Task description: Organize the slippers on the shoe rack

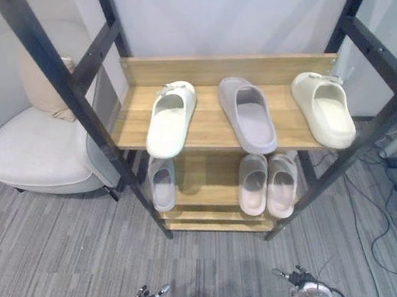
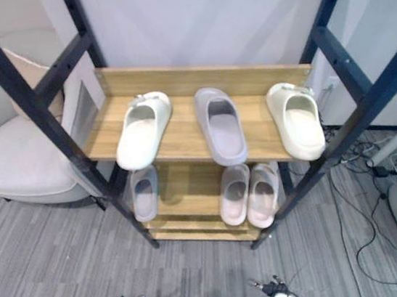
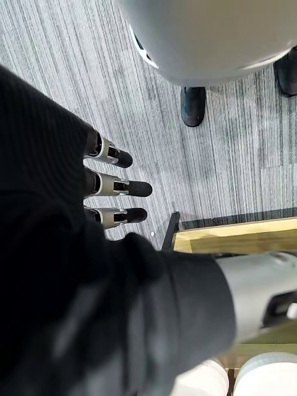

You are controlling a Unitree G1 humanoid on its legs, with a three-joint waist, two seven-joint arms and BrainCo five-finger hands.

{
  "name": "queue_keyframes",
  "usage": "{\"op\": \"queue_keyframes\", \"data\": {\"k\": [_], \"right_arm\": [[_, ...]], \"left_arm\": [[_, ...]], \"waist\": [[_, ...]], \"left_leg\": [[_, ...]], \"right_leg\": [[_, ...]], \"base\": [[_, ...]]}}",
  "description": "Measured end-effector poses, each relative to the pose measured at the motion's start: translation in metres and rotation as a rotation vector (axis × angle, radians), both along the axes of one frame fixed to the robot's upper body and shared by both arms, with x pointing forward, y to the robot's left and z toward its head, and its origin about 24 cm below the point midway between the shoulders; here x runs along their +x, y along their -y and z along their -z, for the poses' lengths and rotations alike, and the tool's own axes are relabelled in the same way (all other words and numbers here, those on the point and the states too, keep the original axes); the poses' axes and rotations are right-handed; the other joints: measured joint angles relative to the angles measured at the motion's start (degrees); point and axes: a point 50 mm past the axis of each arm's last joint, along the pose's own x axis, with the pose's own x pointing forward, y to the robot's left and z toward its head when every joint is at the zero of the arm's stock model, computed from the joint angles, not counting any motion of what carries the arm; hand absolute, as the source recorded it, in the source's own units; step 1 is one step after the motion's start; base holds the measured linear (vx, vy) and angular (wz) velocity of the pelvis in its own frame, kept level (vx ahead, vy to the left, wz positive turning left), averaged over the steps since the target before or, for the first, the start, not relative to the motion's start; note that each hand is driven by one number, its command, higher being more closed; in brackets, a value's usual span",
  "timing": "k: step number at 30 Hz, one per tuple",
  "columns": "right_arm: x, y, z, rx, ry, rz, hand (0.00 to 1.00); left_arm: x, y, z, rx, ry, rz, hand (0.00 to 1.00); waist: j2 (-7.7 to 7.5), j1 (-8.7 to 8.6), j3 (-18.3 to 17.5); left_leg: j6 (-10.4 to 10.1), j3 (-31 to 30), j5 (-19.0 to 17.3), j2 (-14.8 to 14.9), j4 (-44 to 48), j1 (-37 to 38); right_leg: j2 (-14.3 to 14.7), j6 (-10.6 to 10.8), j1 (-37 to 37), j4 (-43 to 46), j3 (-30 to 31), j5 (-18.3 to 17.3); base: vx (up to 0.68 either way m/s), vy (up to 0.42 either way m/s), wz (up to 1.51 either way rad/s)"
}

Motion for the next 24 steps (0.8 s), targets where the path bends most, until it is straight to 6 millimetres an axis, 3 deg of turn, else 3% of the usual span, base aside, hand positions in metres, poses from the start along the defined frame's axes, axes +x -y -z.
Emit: {"op": "queue_keyframes", "data": {"k": [6, 10, 12, 13, 14, 21, 24], "right_arm": [[0.0, 0.001, -0.001, -0.014, 0.008, -0.009, 0.0], [0.023, 0.005, -0.023, -0.07, 0.185, -0.039, 0.0], [0.047, 0.01, -0.054, -0.127, 0.38, -0.05, 0.0], [0.049, 0.01, -0.058, -0.131, 0.399, -0.051, 0.0], [0.056, 0.01, -0.074, -0.152, 0.491, -0.05, 0.0], [0.068, 0.005, -0.142, -0.307, 0.795, -0.146, 0.0], [0.073, 0.002, -0.158, -0.35, 0.871, -0.166, 0.0]], "left_arm": [[-0.008, -0.001, 0.002, 0.006, -0.027, 0.003, 0.0], [-0.016, -0.001, 0.003, 0.012, -0.05, 0.014, 0.0], [-0.02, -0.001, 0.004, 0.018, -0.062, 0.033, 0.0], [-0.02, -0.001, 0.004, 0.018, -0.062, 0.033, 0.0], [-0.021, -0.001, 0.004, 0.02, -0.064, 0.034, 0.0], [-0.024, -0.003, 0.004, 0.04, -0.079, 0.075, 0.0], [-0.023, -0.003, 0.004, 0.052, -0.081, 0.106, 0.0]], "waist": [[-0.35, -0.08, -0.7], [-0.52, -0.98, -1.5], [-0.59, -1.45, -1.7], [-0.62, -1.45, -1.8], [-0.7, -1.48, -2.0], [-0.9, -2.59, -2.2], [-0.95, -2.63, -2.2]], "left_leg": [[0.6, 0.8, 3.2, -1.1, -5.8, 2.3], [0.4, 1.5, 4.6, -1.8, -8.7, 2.6], [0.5, 2.5, 4.7, -2.0, -9.0, 2.6], [0.5, 2.6, 4.7, -2.0, -9.1, 2.6], [0.6, 3.2, 4.8, -2.1, -9.5, 2.7], [1.7, 3.9, 5.2, -2.8, -9.8, 3.3], [1.8, 4.1, 5.1, -2.8, -9.8, 3.8]], "right_leg": [[-0.6, 0.3, -0.5, -1.6, 1.7, 1.8], [-1.1, 1.1, -1.6, -2.9, 2.8, 2.9], [-1.2, 1.2, -1.7, -3.6, 3.8, 3.6], [-1.2, 1.3, -1.8, -3.6, 3.9, 3.7], [-1.2, 1.4, -2.1, -3.6, 4.6, 4.2], [-1.5, 1.5, -1.7, -4.6, 5.4, 5.0], [-1.4, 1.5, -1.3, -4.7, 5.7, 5.0]], "base": [[-0.11, 0.012, -0.11], [-0.08, 0.041, -0.12], [-0.04, 0.062, -0.18], [-0.01, 0.058, -0.23], [0.02, 0.043, -0.17], [0.04, 0.037, -0.07], [0.02, 0.018, -0.07]]}}
